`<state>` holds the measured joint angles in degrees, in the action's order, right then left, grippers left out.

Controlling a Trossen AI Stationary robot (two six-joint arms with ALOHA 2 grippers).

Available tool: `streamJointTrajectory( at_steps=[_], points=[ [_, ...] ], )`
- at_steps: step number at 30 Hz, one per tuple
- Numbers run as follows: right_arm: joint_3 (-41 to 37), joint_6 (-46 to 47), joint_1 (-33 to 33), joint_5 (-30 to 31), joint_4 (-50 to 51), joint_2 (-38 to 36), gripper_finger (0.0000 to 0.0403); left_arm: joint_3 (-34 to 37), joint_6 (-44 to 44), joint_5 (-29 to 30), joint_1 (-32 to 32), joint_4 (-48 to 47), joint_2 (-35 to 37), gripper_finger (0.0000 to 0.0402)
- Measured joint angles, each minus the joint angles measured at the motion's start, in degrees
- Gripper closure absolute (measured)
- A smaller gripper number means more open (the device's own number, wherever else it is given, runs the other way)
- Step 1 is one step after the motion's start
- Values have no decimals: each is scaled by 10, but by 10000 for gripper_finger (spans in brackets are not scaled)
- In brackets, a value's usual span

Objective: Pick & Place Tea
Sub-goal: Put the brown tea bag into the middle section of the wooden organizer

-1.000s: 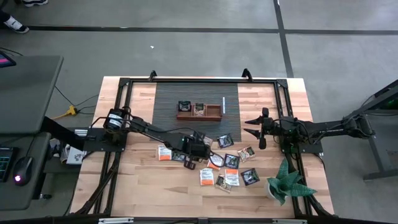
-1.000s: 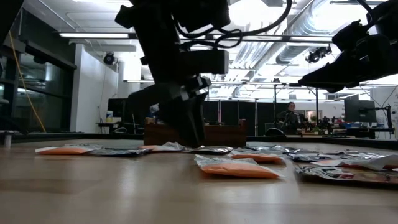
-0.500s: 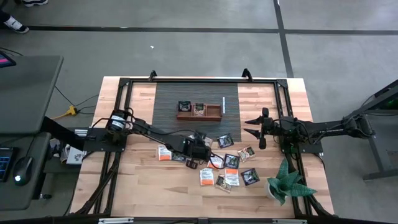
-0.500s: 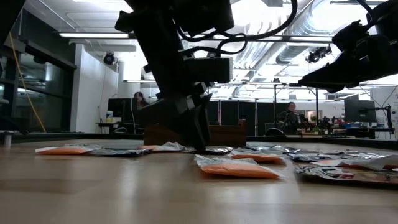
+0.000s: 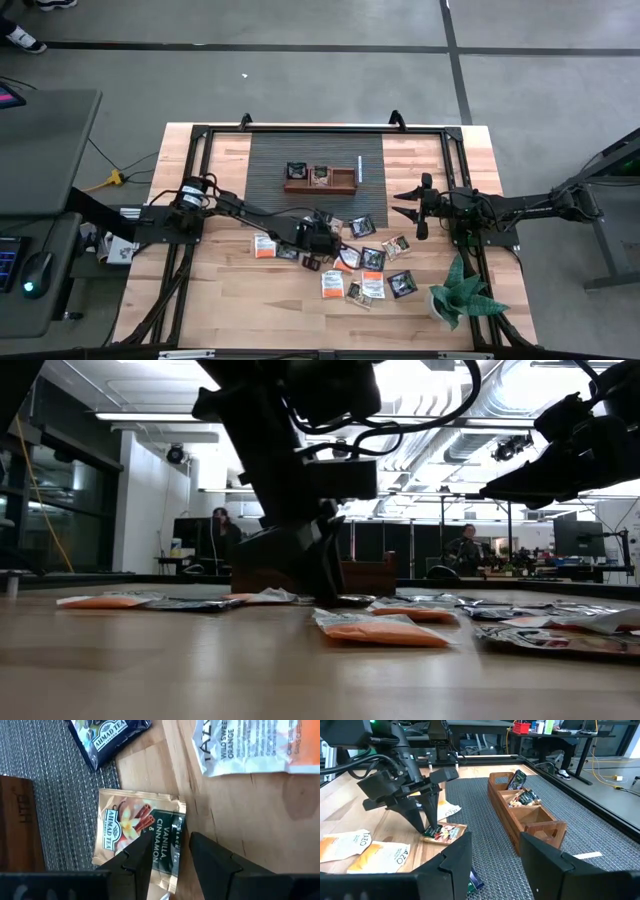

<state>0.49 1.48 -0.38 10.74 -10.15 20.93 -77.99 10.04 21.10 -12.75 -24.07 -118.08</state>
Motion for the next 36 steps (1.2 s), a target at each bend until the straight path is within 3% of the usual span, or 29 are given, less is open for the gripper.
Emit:
streamJointTrajectory(
  at_steps=[10, 19, 26, 36],
  points=[
    [0, 0, 0, 0, -1, 0, 243, 3, -29, -24, 4, 15, -29, 277],
    [0, 0, 0, 0, -1, 0, 244, 3, -62, -67, 4, 17, -35, 391],
    [0, 0, 0, 0, 0, 0, 244, 3, -73, -72, 5, 5, -35, 400],
    [0, 0, 0, 0, 0, 0, 243, 8, -68, -52, 4, -65, 41, 401]
  ],
)
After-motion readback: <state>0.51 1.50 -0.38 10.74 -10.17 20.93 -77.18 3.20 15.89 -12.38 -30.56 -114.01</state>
